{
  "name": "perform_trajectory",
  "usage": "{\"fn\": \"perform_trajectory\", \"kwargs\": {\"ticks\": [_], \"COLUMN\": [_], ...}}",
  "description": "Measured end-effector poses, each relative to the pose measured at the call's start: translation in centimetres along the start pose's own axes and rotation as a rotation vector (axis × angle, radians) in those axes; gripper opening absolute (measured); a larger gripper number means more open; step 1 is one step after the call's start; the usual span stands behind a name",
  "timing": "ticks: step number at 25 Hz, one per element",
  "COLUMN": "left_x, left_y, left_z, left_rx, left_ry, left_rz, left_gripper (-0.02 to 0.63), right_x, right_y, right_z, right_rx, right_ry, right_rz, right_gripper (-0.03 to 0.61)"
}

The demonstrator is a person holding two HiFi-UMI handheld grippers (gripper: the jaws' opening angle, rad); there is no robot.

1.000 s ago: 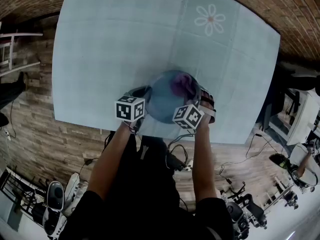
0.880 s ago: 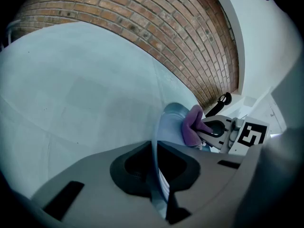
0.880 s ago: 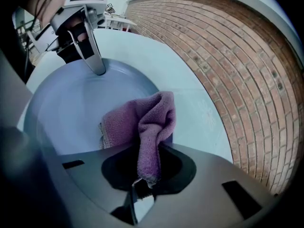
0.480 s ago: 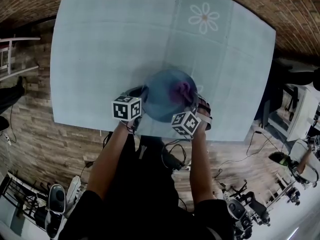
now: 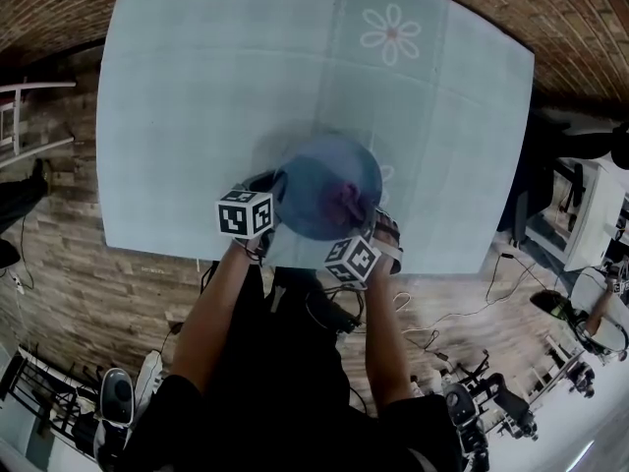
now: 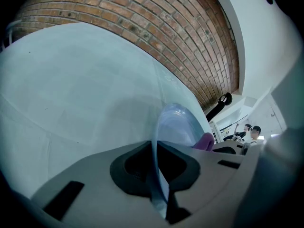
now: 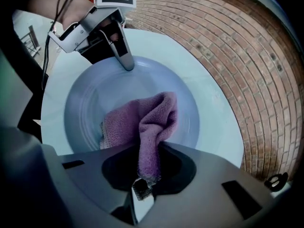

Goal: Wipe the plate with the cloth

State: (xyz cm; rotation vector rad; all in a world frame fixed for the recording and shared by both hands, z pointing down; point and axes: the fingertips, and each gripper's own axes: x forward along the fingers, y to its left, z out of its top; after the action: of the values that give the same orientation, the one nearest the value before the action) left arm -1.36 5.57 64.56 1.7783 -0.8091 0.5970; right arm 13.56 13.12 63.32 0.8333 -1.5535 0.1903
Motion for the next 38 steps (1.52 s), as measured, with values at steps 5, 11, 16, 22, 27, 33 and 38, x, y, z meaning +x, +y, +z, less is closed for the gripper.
{"fn": "perform_trajectory", "kwargs": {"ticks": [5, 11, 16, 22, 27, 33, 38], "left_x": [-0.1, -0.2, 0.1, 0.1, -0.2, -0.9, -2.2], "left_y": [0.1, 0.1, 0.1, 0.3, 0.4, 0.3, 0.4], "left_z": [0.0, 0.1, 0.0, -0.1, -0.5, 0.0, 0.1], "left_rx": [0.002, 0.004, 0.004, 0.004, -0.031, 0.056, 0.06], "left_ry": [-0.001, -0.009, -0.01, -0.02, -0.027, -0.016, -0.012], "left_rz": [-0.001, 0.006, 0.01, 0.007, -0.027, 0.018, 0.01], "left_gripper": [0.051, 0.051, 0.051, 0.051, 0.051, 0.052, 0.105], "right_x": [-0.7, -1.2, -1.3, -1.2, -1.9, -4.7, -7.7], "right_y": [2.4, 4.3, 6.8, 7.7, 6.8, 3.0, -0.6], "right_z": [0.4, 1.6, 4.2, 5.6, 5.5, 5.9, 6.8], "right_rx": [0.036, 0.048, 0.086, 0.119, 0.307, 0.48, 0.622], "right_ry": [0.003, -0.005, -0.064, -0.101, -0.165, -0.283, -0.433], "right_rz": [0.056, 0.128, 0.229, 0.238, 0.254, 0.177, 0.107], "right_gripper": [0.069, 0.069, 0.069, 0.069, 0.072, 0.072, 0.072]}}
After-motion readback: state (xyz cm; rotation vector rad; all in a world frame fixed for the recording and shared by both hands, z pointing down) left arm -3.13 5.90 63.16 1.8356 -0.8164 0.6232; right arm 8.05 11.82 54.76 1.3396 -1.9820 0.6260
